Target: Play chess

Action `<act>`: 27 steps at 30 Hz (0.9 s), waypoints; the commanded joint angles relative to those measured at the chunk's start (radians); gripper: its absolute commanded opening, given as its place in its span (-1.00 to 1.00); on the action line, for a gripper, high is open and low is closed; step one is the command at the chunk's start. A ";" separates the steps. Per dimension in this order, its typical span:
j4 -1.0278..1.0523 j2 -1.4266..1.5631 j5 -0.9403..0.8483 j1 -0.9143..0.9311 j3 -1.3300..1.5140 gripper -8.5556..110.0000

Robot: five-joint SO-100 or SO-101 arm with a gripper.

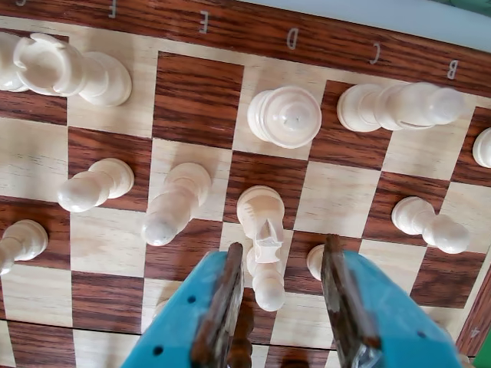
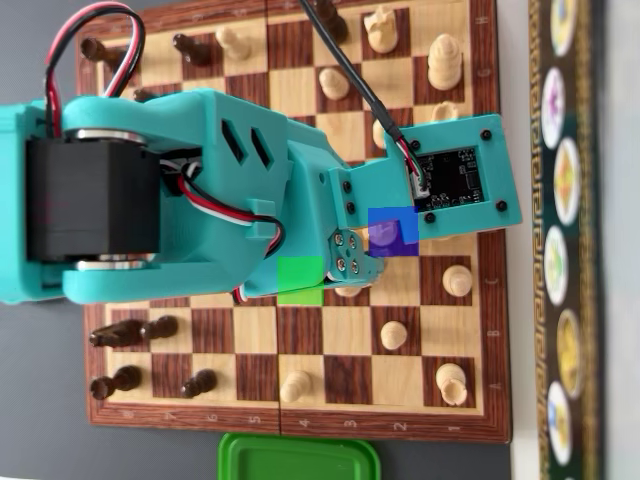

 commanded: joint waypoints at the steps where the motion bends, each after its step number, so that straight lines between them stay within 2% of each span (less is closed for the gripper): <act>1: 0.002 0.002 -0.005 0.011 -0.049 -0.59; 27: 0.002 -0.083 -0.006 0.028 -0.084 -0.59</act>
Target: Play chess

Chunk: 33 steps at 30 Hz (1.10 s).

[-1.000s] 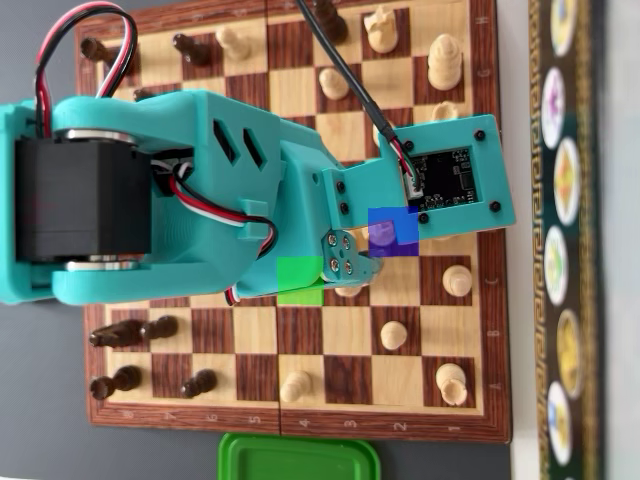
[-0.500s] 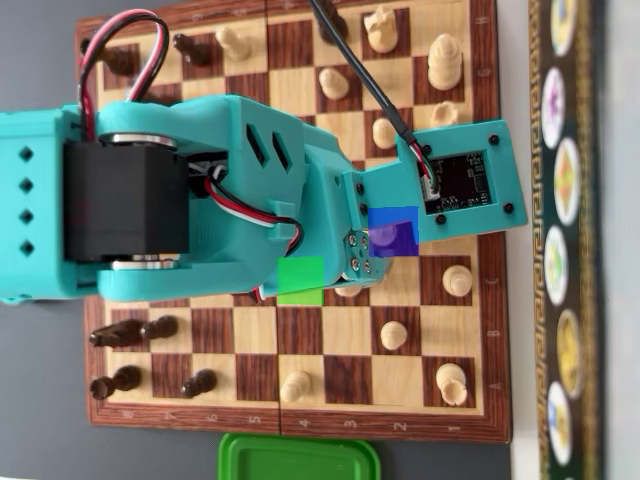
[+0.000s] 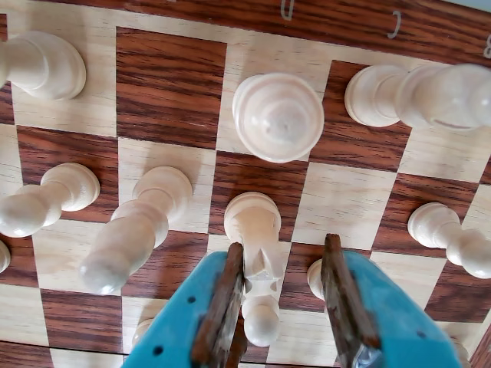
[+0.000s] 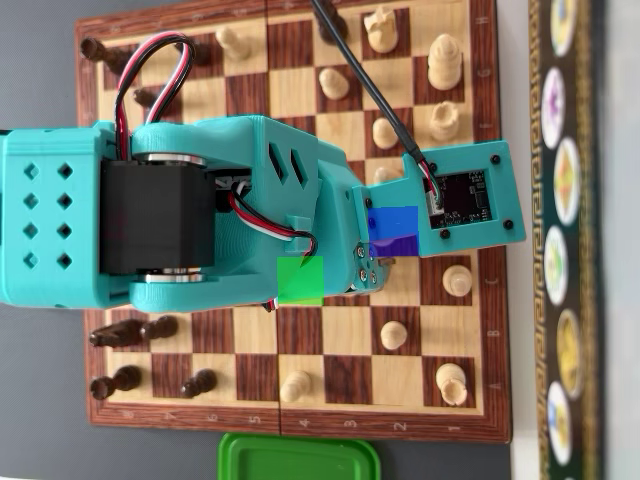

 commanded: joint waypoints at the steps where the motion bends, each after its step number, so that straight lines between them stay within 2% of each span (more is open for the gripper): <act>1: 0.002 0.009 -0.006 0.011 -0.048 -0.59; 27: 0.000 0.009 -0.006 0.000 -0.040 -0.60; 33: 0.000 0.009 -0.006 0.003 -0.040 -0.74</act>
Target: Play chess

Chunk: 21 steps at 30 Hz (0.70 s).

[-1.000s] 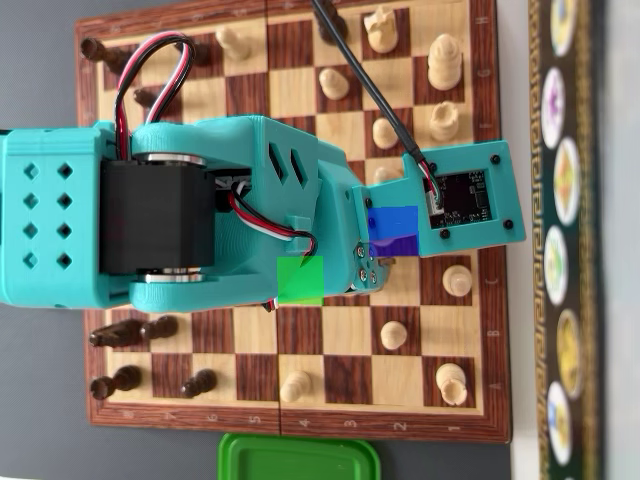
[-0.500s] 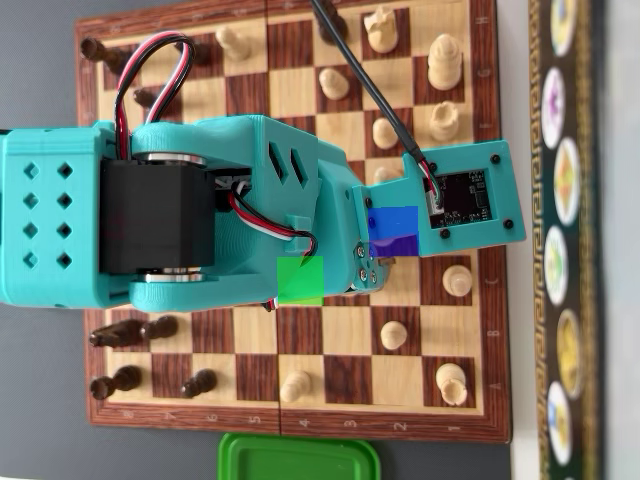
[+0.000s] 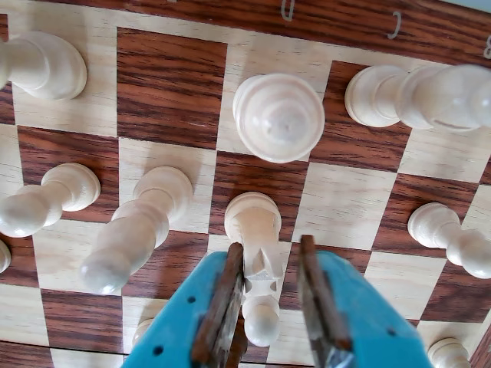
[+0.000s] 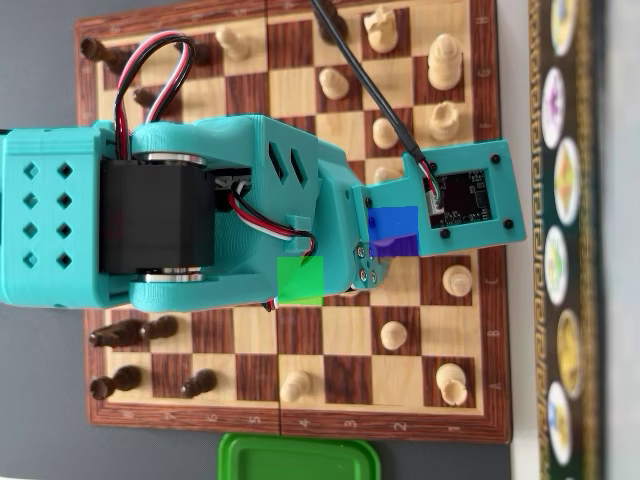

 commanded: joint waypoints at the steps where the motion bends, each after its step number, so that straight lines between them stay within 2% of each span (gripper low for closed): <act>1: 0.000 0.009 -0.006 0.005 -0.040 -0.74; 21: 0.000 0.021 -0.006 0.003 -0.049 -0.75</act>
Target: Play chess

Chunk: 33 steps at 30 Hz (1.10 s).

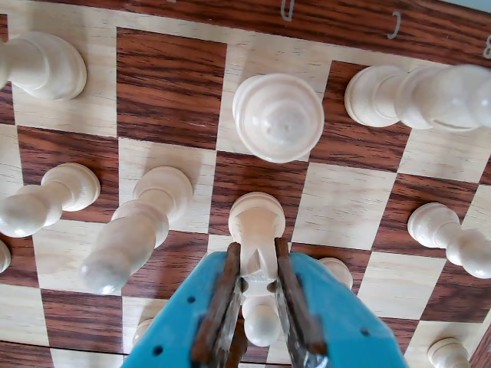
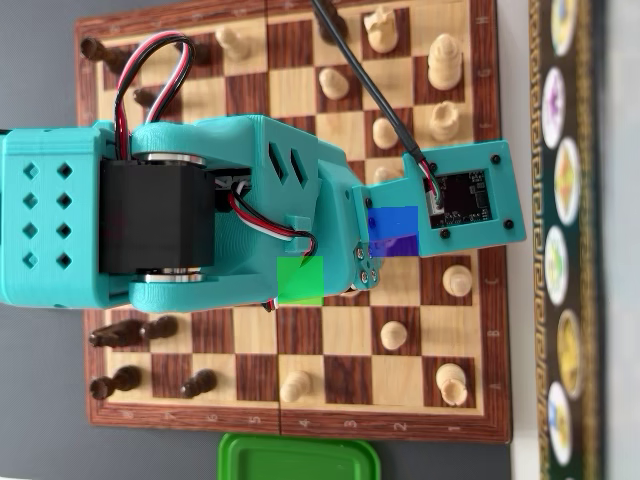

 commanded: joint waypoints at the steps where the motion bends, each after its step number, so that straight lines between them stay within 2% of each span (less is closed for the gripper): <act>1: 0.000 0.025 -0.006 0.003 -0.049 -0.75; 18: 0.003 0.169 -0.003 0.017 -0.035 -0.75; 33: 0.020 0.357 0.002 0.069 0.140 -0.74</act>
